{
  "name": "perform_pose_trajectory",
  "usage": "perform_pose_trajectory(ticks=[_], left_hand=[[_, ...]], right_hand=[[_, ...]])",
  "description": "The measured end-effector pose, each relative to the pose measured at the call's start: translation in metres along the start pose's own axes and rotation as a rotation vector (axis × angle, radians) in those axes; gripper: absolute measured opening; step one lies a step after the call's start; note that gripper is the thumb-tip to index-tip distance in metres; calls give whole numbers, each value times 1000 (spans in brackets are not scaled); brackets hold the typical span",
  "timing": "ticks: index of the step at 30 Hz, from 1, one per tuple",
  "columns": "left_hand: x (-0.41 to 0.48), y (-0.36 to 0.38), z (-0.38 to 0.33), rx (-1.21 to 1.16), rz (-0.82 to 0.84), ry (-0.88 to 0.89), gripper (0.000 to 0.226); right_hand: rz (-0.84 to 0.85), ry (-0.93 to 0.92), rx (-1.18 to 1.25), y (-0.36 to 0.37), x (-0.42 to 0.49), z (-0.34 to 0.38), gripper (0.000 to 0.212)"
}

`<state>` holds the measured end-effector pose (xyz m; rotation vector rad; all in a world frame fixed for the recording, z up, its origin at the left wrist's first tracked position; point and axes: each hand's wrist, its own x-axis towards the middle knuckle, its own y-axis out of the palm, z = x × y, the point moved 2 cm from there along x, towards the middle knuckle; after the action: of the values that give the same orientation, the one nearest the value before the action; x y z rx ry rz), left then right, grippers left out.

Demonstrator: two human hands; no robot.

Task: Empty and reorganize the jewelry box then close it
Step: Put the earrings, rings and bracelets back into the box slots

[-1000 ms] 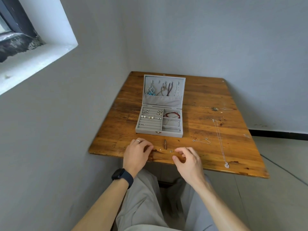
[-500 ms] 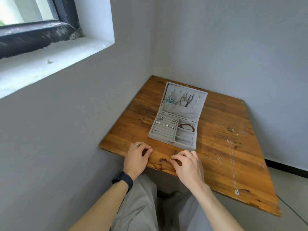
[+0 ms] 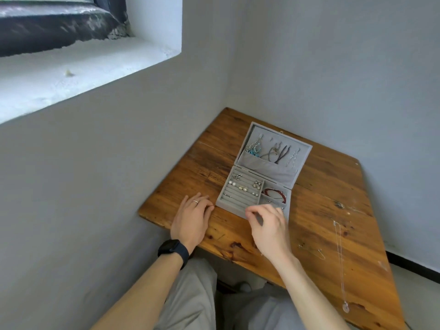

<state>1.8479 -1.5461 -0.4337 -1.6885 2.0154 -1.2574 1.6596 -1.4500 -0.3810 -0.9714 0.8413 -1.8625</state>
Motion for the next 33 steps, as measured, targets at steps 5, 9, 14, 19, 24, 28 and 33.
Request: perform_pose_trajectory(ticks=[5, 9, 14, 19, 24, 28, 33], left_hand=[[-1, -1, -1, 24, 2, 5, 20], [0, -3, -1, 42, 11, 8, 21], [0, -4, 0, 23, -6, 5, 22], [-1, -5, -1, 26, -21, 9, 19], [-1, -5, -1, 36, -20, 6, 17], [-1, -6, -1, 29, -1, -6, 16], [6, -14, 4, -108, 76, -67, 13]], right_hand=[[159, 36, -126, 10, 48, 4, 18], [289, 58, -191, 16, 66, 8, 16], [330, 104, -225, 18, 77, 15, 11], [225, 202, -178, 22, 74, 19, 12], [229, 294, -137, 24, 73, 20, 15], [243, 304, -57, 23, 72, 21, 21], [88, 286, 123, 0, 42, 1, 15]])
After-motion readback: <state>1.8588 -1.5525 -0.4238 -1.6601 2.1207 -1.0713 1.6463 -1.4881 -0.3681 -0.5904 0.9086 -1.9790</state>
